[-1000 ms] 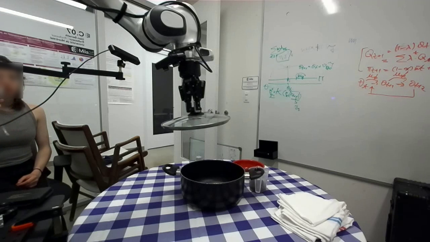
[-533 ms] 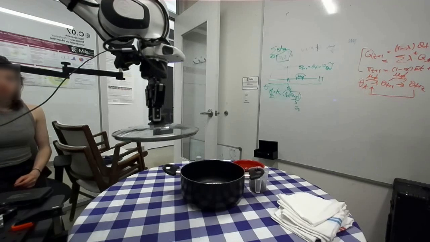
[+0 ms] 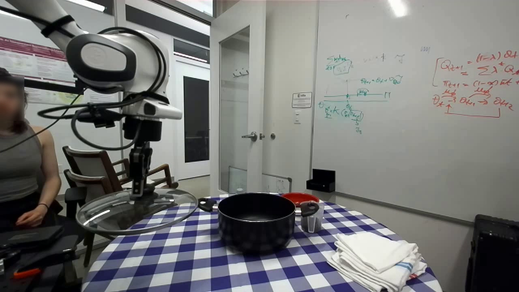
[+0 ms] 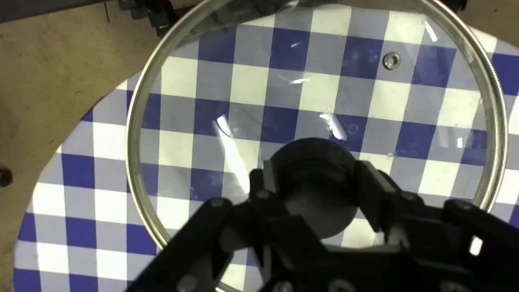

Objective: Put the glass lid on the table.

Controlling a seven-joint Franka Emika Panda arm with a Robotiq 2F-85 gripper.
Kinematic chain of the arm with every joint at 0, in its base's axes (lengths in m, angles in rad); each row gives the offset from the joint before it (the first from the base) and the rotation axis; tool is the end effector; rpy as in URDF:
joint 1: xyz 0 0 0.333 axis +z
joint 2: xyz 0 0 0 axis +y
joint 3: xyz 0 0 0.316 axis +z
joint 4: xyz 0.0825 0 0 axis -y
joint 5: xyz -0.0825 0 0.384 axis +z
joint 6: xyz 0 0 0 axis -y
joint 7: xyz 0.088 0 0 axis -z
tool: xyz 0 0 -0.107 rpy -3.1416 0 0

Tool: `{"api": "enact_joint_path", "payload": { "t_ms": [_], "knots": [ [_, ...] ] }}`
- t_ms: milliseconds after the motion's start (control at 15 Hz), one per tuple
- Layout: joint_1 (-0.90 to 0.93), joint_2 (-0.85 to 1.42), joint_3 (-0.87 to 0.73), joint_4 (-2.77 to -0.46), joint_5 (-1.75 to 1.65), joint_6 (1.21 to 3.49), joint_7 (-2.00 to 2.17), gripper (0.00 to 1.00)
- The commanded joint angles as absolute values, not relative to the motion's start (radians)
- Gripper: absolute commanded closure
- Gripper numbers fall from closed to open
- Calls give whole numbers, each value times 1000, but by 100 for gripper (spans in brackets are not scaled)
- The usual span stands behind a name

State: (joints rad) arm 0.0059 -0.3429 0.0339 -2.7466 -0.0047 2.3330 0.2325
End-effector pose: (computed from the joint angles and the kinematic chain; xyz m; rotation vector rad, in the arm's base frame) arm 0.3708 0.0138 0.3167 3.1014 -0.2982 -0.1064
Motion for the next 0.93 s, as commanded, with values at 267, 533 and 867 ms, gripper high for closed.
{"api": "enact_joint_path", "payload": {
  "t_ms": [267,533,867],
  "knots": [
    [-93,-216,75,-2766,-56,2513,521,76],
    [-91,-129,39,-2740,-32,2549,467,76],
    [-95,-38,-7,-2693,-24,2608,439,76]
  ]
}}
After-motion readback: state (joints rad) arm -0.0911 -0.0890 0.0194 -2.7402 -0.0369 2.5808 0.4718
